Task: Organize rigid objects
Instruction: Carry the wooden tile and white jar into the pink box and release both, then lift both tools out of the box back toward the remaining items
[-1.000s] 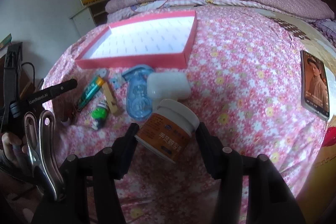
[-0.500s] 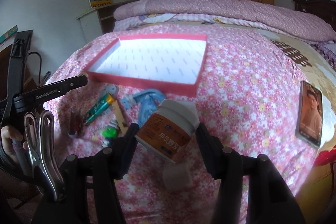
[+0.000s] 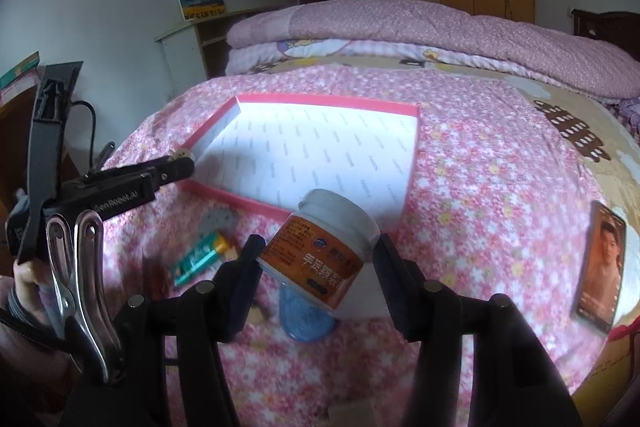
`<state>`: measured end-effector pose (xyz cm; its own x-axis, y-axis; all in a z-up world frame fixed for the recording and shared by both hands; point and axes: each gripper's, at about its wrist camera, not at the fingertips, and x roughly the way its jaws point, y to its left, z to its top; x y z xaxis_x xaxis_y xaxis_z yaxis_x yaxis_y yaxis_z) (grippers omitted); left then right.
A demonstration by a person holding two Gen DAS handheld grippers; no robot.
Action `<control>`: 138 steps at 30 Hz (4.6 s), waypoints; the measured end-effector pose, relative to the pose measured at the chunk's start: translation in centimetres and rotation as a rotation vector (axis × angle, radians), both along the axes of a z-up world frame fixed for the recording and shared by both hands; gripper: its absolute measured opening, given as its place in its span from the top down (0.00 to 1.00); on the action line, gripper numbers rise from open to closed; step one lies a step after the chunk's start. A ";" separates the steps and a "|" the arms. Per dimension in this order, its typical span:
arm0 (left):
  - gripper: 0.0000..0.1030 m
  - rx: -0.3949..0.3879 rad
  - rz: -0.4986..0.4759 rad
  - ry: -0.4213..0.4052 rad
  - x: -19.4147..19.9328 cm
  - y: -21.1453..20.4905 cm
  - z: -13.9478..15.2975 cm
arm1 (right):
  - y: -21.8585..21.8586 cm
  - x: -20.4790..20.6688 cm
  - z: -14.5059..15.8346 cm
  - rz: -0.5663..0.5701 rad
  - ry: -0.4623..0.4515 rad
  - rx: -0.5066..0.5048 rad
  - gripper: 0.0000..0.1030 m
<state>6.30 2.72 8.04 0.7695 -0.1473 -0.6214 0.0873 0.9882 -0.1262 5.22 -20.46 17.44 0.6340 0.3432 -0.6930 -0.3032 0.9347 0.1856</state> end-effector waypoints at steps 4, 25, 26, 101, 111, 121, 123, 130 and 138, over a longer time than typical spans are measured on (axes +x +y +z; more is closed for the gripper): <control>0.68 0.007 0.003 0.011 1.4 0.0 -0.4 | 0.3 1.7 -0.3 -0.005 0.024 0.013 0.45; 0.68 0.045 0.025 0.143 7.5 -0.1 -3.6 | 2.1 9.2 -4.1 -0.025 0.158 -0.012 0.45; 0.68 0.049 0.026 0.147 7.6 -0.2 -3.7 | 2.2 9.5 -4.4 -0.026 0.166 -0.015 0.45; 0.44 0.124 0.010 0.085 0.9 -3.4 -0.5 | 1.0 8.3 -0.6 0.053 0.158 0.129 0.38; 0.42 0.109 -0.018 0.073 -0.8 -3.8 -0.1 | -0.2 5.0 -0.2 0.043 0.170 0.215 0.38; 0.42 0.085 -0.019 0.080 -2.9 -3.0 -0.1 | -0.7 2.9 -0.8 0.027 0.177 0.221 0.38; 0.42 0.081 -0.021 0.083 -3.2 -2.9 -0.2 | -0.8 2.3 -1.0 0.022 0.180 0.222 0.38; 0.42 0.069 -0.022 0.094 -4.8 -2.3 -0.6 | -1.2 0.0 -1.3 0.015 0.182 0.216 0.38; 0.42 0.050 -0.021 0.111 -6.7 -1.6 -1.4 | -1.2 -2.7 -1.7 0.038 0.172 0.178 0.38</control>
